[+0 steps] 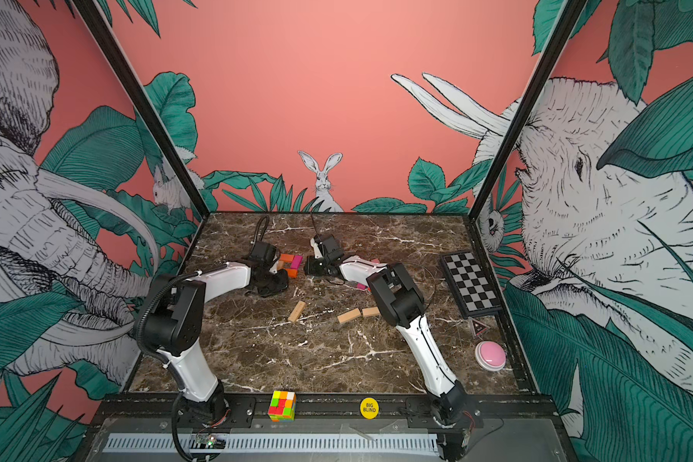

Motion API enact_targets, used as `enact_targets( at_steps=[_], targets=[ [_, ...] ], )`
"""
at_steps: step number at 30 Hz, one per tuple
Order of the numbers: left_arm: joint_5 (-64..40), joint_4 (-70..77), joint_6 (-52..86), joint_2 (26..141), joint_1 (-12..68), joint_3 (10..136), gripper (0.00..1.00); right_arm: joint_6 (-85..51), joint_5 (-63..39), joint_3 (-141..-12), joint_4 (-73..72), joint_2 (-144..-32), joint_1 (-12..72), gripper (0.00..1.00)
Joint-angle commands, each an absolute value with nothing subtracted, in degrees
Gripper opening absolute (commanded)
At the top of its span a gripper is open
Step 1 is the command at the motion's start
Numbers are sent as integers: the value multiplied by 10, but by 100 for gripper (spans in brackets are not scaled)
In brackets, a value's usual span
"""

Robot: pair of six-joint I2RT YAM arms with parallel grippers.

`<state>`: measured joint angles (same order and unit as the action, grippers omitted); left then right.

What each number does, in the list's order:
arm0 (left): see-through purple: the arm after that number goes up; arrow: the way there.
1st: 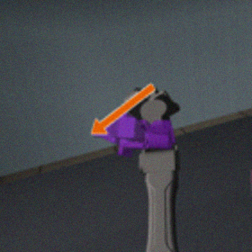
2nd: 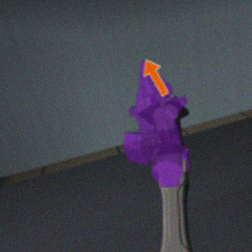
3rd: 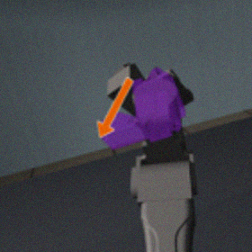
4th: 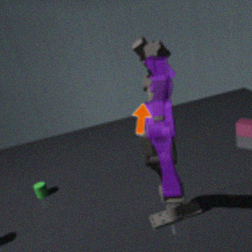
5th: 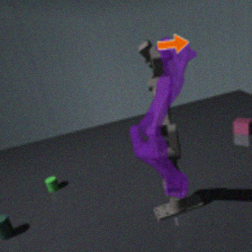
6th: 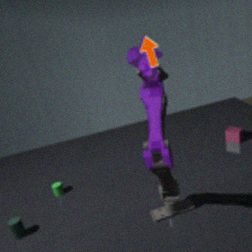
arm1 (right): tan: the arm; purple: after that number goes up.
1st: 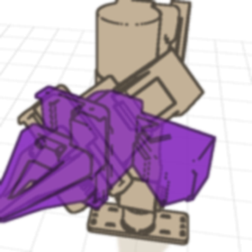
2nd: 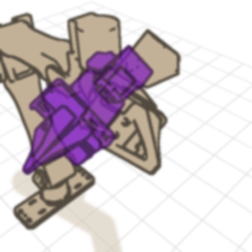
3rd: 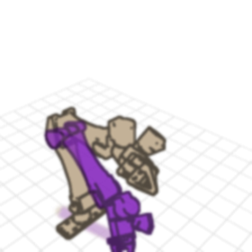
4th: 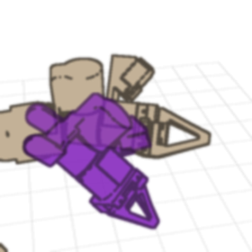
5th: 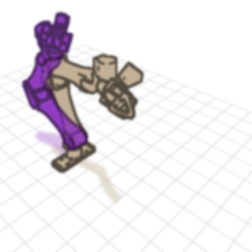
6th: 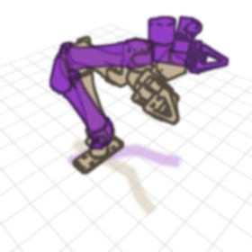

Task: Assemble the letter p with building blocks
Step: Adjust the building block at the center of the board.

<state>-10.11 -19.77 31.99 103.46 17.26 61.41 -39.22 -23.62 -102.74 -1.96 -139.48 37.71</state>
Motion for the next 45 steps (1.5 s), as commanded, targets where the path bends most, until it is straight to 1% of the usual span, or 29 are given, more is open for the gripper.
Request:
enact_targets(
  at_steps=[1, 23, 45],
  targets=[
    [-93, -190, 327, 1039, 165, 630, 0, -415, -234, -1054, -35, -1415, 369, 7],
    [-90, -183, 329, 1089, 155, 655, 0, -445, -254, -1151, -19, -1494, 359, 8],
    [-101, -173, 334, 1112, 153, 671, 0, -460, -265, -1152, -27, -1502, 359, 9]
  ],
)
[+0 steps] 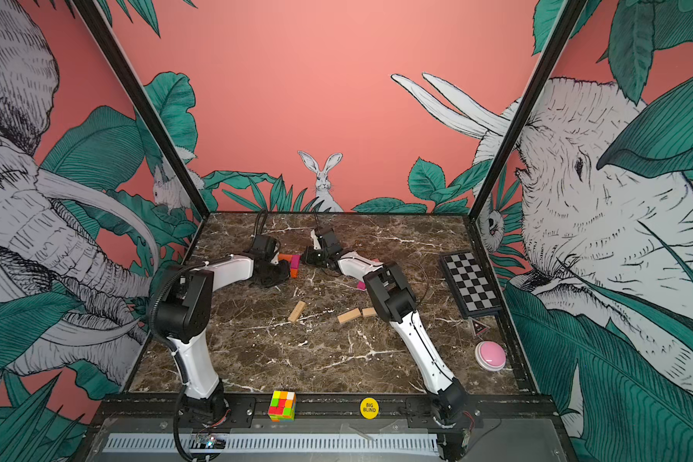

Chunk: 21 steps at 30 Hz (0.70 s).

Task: Assemble the letter p with building blocks
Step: Adjust the building block at the center of the board.

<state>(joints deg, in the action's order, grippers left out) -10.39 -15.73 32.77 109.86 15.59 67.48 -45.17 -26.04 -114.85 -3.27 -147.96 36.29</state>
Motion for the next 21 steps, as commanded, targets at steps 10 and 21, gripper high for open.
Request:
enact_targets(
  at_steps=[10, 21],
  targets=[
    [-111, -170, 337, 1103, 157, 664, 0, -465, -269, -1151, -31, -1502, 359, 10],
    [-111, -164, 345, 1091, 181, 649, 0, -471, -272, -1152, -35, -1503, 359, 10]
  ],
)
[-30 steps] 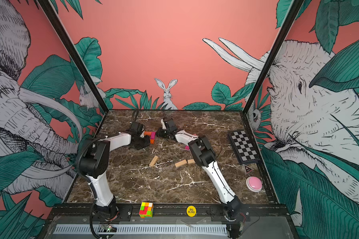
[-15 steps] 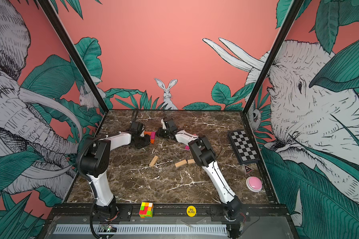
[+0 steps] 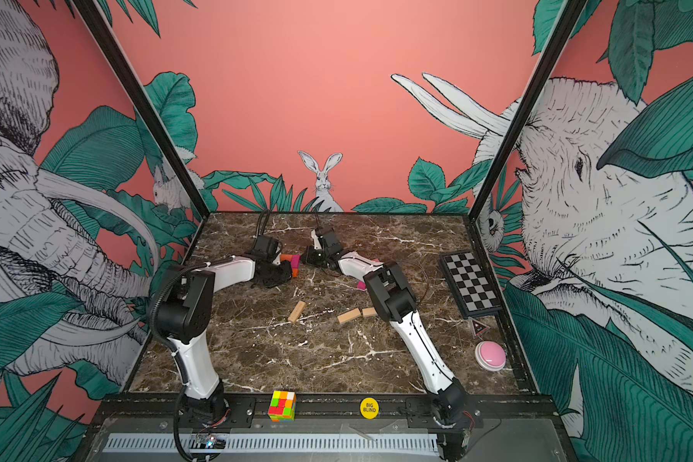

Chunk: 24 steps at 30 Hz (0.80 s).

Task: Assemble the letter p with building blocks
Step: Adjust the building block at the center of the board.

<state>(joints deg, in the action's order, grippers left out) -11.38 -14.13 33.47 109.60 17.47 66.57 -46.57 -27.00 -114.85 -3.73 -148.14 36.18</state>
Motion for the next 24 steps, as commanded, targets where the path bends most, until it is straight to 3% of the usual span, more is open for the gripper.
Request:
enact_targets(
  at_steps=[1, 14, 22, 24],
  targets=[
    [-111, -165, 346, 1092, 181, 650, 0, -472, -272, -1152, -35, -1503, 359, 10],
    [-123, -175, 338, 1078, 199, 657, 0, -474, -274, -1127, -44, -1486, 357, 11],
    [-136, -239, 302, 968, 210, 682, 0, -464, -273, -1114, -30, -1446, 344, 22],
    [-134, -271, 286, 935, 210, 680, 7, -464, -279, -1114, -27, -1436, 342, 23]
  ],
)
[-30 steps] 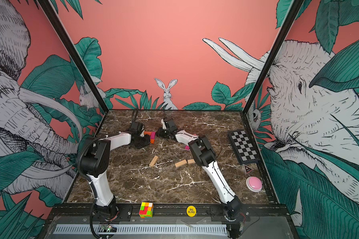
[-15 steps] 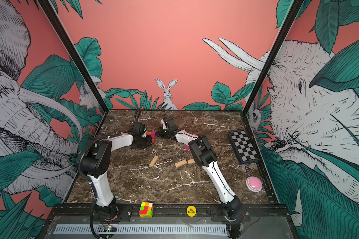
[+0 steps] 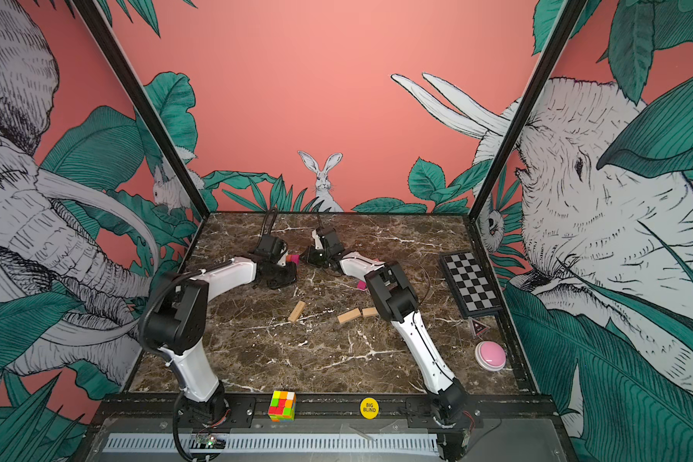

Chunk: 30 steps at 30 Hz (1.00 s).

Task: Assemble the letter p with building blocks
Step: Adjust the building block at the center of the board, then pick up the building block from the center of the board.

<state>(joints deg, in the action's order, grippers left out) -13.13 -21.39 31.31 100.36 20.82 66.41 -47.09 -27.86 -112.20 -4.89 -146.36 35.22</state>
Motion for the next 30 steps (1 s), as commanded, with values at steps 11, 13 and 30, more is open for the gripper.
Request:
enact_targets(
  at_steps=[11, 13, 30],
  targets=[
    [-83, -394, 195, 721, 210, 574, 70, -400, -256, -979, -16, -1250, 335, 41],
    [-93, -411, 182, 708, 211, 563, 73, -381, -239, -930, -16, -1195, 334, 46],
    [-52, -421, 121, 856, 316, 587, 84, -285, -97, -601, 12, -818, 327, 99]
  ],
)
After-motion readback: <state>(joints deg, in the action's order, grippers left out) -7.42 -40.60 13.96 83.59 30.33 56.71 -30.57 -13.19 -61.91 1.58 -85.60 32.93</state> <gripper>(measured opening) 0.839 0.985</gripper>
